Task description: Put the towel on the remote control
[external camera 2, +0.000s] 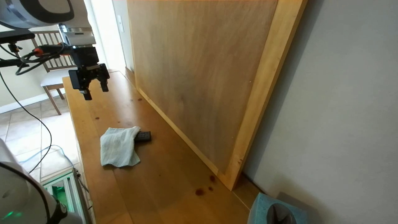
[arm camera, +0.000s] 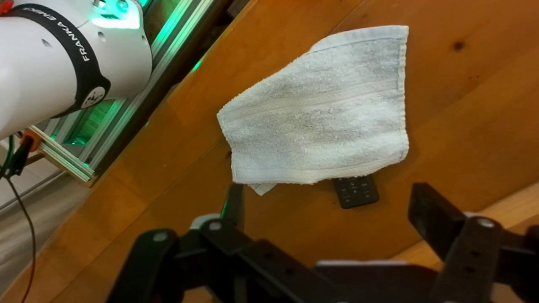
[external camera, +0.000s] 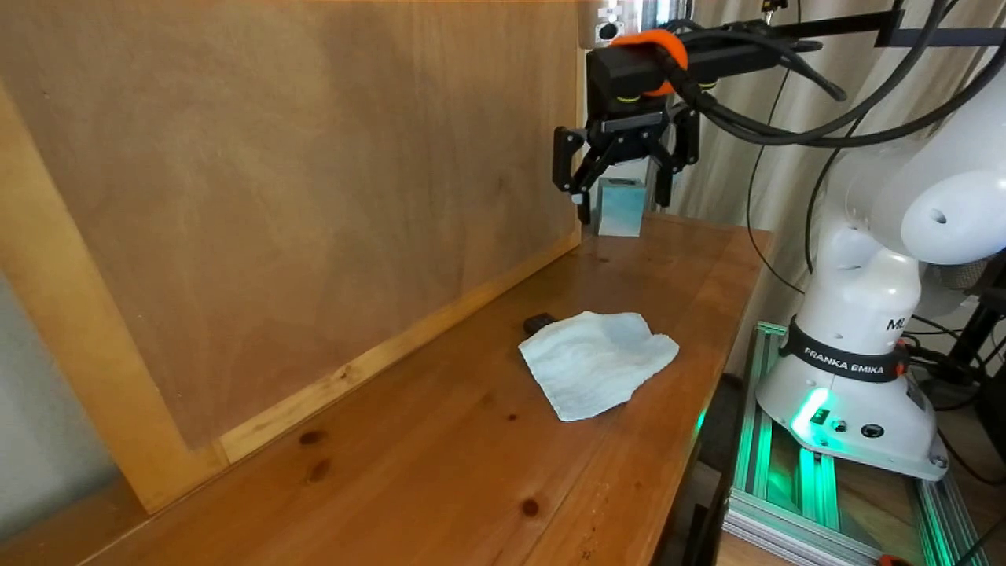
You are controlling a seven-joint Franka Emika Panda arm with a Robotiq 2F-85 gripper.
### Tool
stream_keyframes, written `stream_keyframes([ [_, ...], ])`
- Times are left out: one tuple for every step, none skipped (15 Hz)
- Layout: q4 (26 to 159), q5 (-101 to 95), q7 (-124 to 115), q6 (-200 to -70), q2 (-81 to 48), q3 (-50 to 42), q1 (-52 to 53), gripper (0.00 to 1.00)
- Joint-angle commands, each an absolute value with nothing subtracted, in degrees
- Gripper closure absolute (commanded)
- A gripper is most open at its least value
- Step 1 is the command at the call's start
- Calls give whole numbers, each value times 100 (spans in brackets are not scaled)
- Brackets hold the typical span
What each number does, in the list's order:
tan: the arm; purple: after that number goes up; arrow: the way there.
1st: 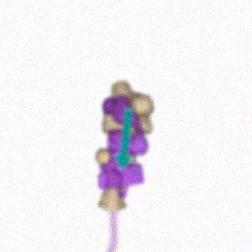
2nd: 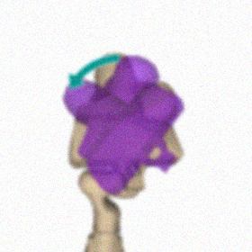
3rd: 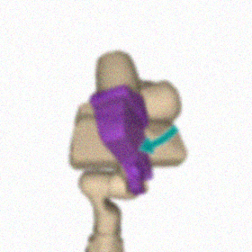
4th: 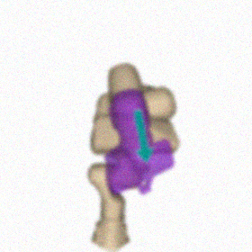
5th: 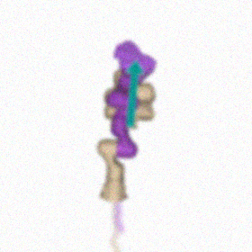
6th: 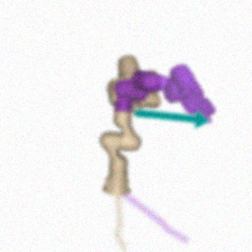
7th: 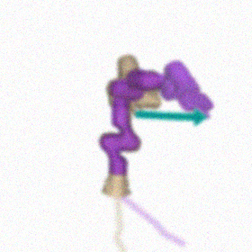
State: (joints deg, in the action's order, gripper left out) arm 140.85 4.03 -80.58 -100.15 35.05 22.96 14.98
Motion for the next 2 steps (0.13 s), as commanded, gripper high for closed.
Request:
stream_keyframes([
  [14067,427,-8030,-9993,3485,2340,1428,0],
  [14068,425,-8030,-9994,3467,2338,1420,0],
])
